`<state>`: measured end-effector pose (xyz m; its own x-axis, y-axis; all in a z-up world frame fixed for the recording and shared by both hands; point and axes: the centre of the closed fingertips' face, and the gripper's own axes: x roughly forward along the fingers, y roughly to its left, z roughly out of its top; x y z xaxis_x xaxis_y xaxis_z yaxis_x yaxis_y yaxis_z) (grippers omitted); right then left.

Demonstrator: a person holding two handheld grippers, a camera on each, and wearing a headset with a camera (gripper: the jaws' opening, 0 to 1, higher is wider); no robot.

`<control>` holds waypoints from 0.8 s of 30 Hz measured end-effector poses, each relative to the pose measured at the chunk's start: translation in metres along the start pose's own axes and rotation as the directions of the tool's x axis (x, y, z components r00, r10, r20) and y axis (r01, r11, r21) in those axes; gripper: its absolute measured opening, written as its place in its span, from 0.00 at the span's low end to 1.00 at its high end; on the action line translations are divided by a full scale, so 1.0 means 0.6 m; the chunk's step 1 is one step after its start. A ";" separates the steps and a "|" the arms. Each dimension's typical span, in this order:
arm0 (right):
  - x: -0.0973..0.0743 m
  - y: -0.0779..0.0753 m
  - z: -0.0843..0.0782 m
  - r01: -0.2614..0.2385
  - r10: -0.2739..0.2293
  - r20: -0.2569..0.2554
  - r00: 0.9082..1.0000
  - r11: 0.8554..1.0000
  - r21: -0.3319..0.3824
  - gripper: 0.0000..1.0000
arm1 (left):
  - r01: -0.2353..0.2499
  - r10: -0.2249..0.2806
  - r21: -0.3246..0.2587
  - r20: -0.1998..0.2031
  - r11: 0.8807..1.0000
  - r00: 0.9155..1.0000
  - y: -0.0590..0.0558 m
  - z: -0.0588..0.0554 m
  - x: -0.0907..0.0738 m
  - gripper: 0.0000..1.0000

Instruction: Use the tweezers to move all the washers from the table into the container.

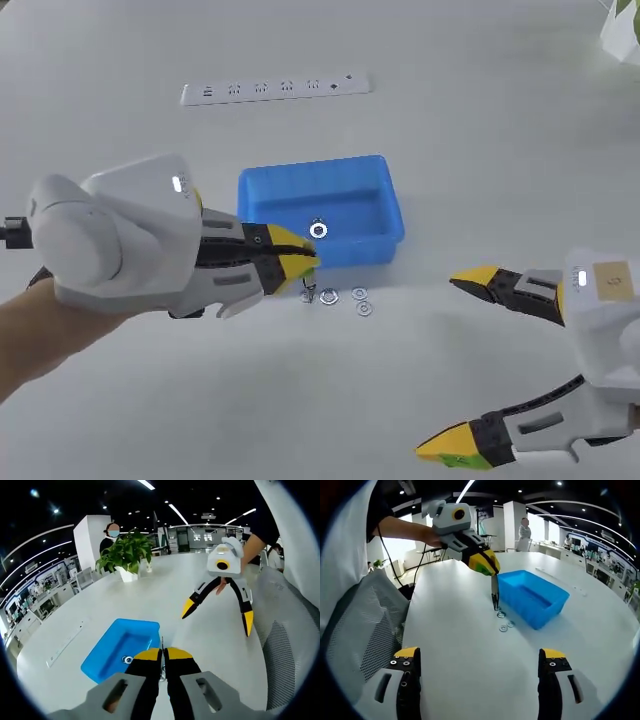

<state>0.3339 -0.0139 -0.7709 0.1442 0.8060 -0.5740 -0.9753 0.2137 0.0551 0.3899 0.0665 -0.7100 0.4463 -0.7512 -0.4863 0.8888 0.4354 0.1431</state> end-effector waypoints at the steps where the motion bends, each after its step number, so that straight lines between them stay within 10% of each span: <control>1: 0.001 0.001 -0.001 -0.003 0.003 -0.002 1.000 1.000 0.000 0.98 | 0.003 -0.003 -0.010 0.002 1.000 1.000 -0.001 0.000 0.000 0.06; 24: 0.100 0.002 0.090 -0.153 0.157 0.031 0.987 0.984 -0.093 0.80 | 0.060 -0.063 -0.112 -0.018 0.992 0.998 0.012 -0.004 -0.005 0.06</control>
<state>0.3503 0.0643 -0.7613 -0.0051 0.8465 -0.5324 -0.9972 0.0356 0.0662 0.3946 0.0733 -0.7096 0.3877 -0.7681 -0.5096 0.8968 0.4422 0.0157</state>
